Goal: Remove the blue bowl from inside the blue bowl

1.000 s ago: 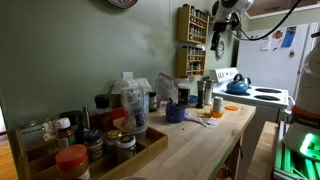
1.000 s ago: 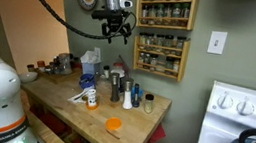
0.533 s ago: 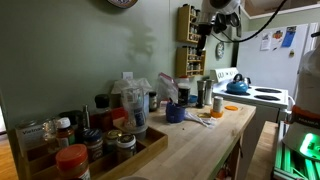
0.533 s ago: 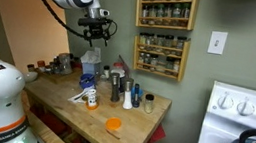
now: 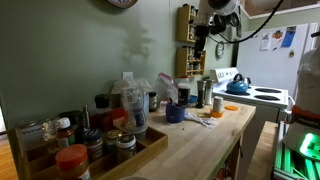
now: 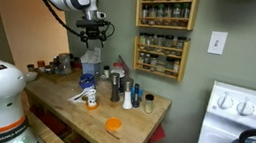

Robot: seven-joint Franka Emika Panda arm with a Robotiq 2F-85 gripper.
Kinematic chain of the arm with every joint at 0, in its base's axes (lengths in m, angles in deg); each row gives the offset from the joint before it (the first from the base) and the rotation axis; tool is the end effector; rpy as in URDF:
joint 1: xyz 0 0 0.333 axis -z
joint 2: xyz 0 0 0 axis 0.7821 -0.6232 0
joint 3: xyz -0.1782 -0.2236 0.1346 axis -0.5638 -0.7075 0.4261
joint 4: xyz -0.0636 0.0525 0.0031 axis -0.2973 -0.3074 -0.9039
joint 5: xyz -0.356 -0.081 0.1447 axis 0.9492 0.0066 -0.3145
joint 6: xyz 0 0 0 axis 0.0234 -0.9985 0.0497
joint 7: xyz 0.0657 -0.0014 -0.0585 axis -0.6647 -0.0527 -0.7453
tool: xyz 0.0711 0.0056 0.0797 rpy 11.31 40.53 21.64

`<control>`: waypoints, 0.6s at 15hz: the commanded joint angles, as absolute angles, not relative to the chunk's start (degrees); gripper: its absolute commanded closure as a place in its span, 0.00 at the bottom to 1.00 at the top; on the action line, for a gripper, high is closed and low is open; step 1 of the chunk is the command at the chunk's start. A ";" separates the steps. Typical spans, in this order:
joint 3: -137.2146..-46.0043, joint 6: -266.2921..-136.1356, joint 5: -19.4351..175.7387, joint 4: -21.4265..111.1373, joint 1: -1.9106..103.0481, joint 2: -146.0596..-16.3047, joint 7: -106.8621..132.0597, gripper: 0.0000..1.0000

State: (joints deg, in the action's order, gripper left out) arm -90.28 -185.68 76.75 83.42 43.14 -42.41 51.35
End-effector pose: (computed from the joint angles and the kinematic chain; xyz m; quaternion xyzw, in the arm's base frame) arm 0.4501 0.0416 0.5222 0.9342 0.3452 0.0867 0.0255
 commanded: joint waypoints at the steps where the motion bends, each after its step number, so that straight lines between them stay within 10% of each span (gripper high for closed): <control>1: -87.47 -187.23 79.11 86.17 43.64 -42.48 46.86 0.00; 9: -79.59 -190.78 72.12 88.85 35.46 -52.35 45.56 0.00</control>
State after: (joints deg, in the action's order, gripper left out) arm -81.52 -186.15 75.20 88.65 37.95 -47.95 46.69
